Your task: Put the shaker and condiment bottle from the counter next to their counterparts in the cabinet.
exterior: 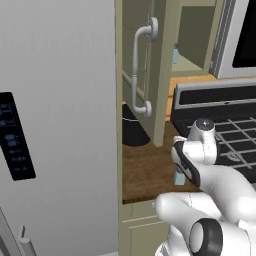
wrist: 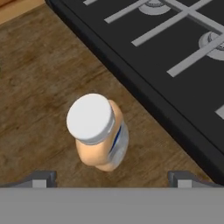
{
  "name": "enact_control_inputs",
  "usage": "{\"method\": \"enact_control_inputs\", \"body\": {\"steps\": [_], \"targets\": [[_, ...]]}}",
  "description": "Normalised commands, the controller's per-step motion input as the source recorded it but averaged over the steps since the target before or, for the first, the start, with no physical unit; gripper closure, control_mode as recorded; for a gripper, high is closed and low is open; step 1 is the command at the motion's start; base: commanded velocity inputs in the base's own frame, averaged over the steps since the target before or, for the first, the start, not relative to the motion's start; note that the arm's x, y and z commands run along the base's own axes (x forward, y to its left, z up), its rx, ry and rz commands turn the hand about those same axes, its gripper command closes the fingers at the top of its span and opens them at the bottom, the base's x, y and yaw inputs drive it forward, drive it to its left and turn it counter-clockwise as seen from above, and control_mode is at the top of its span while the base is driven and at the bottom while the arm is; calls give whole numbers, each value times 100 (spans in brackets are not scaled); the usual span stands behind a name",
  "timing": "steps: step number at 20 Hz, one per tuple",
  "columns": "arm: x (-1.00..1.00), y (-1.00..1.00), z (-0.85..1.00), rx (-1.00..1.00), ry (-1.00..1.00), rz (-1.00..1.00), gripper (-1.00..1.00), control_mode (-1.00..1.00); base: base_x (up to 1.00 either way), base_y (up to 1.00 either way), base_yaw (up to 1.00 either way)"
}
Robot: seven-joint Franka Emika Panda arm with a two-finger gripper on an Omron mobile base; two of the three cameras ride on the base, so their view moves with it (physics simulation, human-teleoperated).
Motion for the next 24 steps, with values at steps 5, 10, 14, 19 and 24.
{"method": "enact_control_inputs", "body": {"steps": [5, 10, 14, 19, 24], "targets": [[14, -3, -8, 0, 0, 0, -100, -100, 0, 0, 0], [21, -2, -6, 0, 0, 0, -100, -100, 0, 0, 0], [20, -3, -7, 0, 0, 0, -100, -100, 0, 0, 0], [19, -5, -7, 0, 0, 0, -100, -100, 0, 0, 0], [12, -3, -12, 0, 0, 0, -100, -100, 0, 0, 0]]}}
